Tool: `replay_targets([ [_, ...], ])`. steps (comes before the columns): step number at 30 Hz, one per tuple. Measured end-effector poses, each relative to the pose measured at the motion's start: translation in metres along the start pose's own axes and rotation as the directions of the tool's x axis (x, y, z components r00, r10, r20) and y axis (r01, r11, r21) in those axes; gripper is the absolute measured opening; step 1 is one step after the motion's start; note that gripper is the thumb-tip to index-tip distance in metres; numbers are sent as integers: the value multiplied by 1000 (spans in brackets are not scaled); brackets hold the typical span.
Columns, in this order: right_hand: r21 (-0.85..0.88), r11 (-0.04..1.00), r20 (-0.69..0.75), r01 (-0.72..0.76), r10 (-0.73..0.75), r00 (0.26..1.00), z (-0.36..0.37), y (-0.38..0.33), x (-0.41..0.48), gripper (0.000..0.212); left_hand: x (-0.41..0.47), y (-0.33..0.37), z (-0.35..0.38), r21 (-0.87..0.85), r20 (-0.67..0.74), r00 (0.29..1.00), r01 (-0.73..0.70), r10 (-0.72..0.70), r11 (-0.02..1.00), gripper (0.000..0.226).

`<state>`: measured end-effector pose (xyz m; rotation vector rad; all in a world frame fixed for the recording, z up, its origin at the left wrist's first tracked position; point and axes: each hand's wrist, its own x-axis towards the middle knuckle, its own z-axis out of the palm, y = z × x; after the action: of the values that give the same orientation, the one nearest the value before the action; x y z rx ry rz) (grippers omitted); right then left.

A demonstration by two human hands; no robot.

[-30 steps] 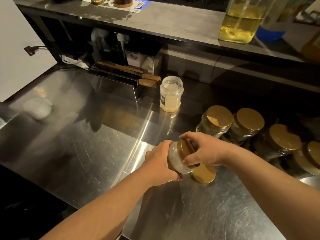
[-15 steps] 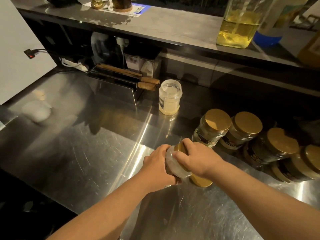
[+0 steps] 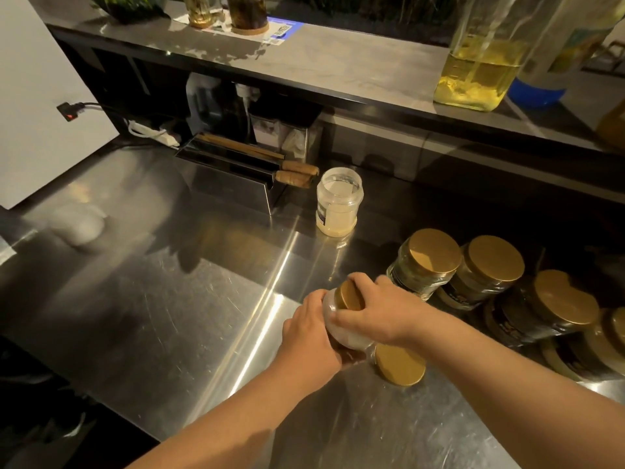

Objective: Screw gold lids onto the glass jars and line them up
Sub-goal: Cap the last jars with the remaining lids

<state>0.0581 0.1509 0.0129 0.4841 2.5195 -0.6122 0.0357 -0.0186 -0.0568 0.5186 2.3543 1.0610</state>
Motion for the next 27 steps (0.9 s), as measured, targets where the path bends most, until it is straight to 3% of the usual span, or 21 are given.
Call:
replay_targets([
  [6, -317, 948, -223, 23, -97, 970, -49, -16, 33, 104, 49, 7, -21, -110, 57, 998, -3, 9, 994, 99],
  [12, -524, 846, -282, -99, -63, 957, -93, -11, 63, 101, 87, 5, -30, -73, 74, 997, 20, -14, 997, 92],
  [21, -423, 882, -204, -206, 129, 970, -110, -14, 82, 102, 117, -9, -37, -93, 45, 999, 26, -22, 995, 83],
  [25, -370, 881, -179, -294, 243, 953, -114, -21, 101, 138, 115, -18, -50, -134, 40, 999, 42, -37, 990, 73],
  [27, -276, 930, -255, -244, 174, 951, -116, -26, 117, 149, 113, -23, -57, -141, 29, 998, 51, -47, 989, 66],
])
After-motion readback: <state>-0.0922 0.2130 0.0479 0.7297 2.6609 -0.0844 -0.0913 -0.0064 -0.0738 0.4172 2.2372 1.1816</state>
